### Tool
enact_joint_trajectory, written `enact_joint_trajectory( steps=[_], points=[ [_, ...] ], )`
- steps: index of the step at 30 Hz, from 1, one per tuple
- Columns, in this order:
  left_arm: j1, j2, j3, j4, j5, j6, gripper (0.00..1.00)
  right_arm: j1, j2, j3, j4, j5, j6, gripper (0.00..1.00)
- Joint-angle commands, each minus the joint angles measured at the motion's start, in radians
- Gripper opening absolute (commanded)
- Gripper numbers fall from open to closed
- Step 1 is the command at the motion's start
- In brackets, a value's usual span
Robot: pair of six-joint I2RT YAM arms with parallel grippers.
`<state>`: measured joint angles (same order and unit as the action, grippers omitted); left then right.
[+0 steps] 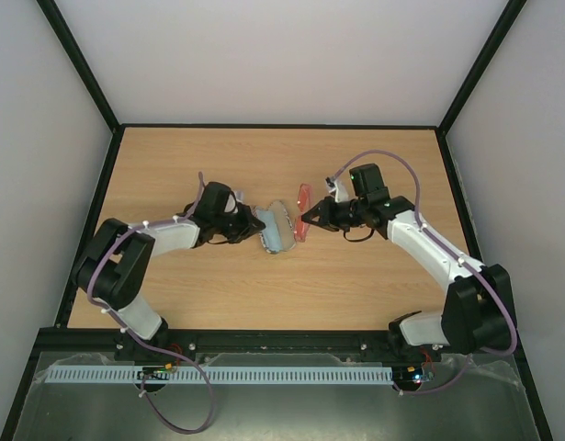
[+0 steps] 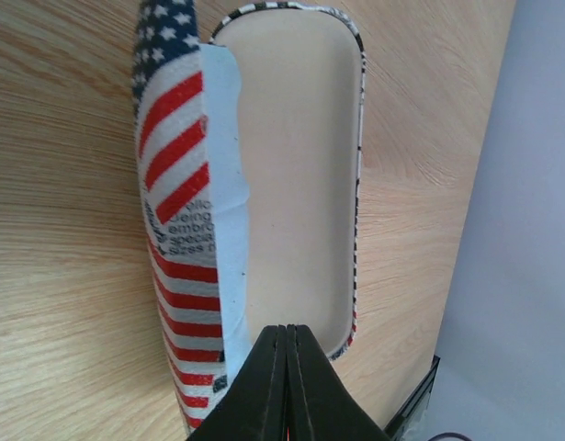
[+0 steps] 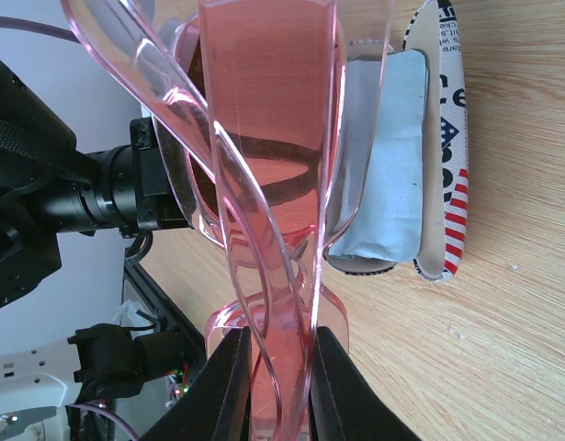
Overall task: Organize the sunglasses
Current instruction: Adjust the sunglasses case at the center of the board.
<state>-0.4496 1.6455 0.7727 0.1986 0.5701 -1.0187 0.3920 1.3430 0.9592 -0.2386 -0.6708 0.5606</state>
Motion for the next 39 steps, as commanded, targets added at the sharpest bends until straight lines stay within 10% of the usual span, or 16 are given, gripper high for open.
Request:
enact_joint_trajectory(
  steps=[1,20,39],
  points=[
    [0.017,0.027,-0.008,0.014,-0.012,0.019,0.02,-0.004,0.022,0.006,0.002,-0.025,-0.002,0.03],
    [0.053,0.051,-0.05,0.047,0.006,0.04,0.02,0.062,0.155,0.171,-0.13,0.041,-0.061,0.04],
    [0.088,0.062,-0.138,0.193,0.067,0.015,0.02,0.322,0.474,0.588,-0.492,0.527,-0.101,0.02]
  ],
)
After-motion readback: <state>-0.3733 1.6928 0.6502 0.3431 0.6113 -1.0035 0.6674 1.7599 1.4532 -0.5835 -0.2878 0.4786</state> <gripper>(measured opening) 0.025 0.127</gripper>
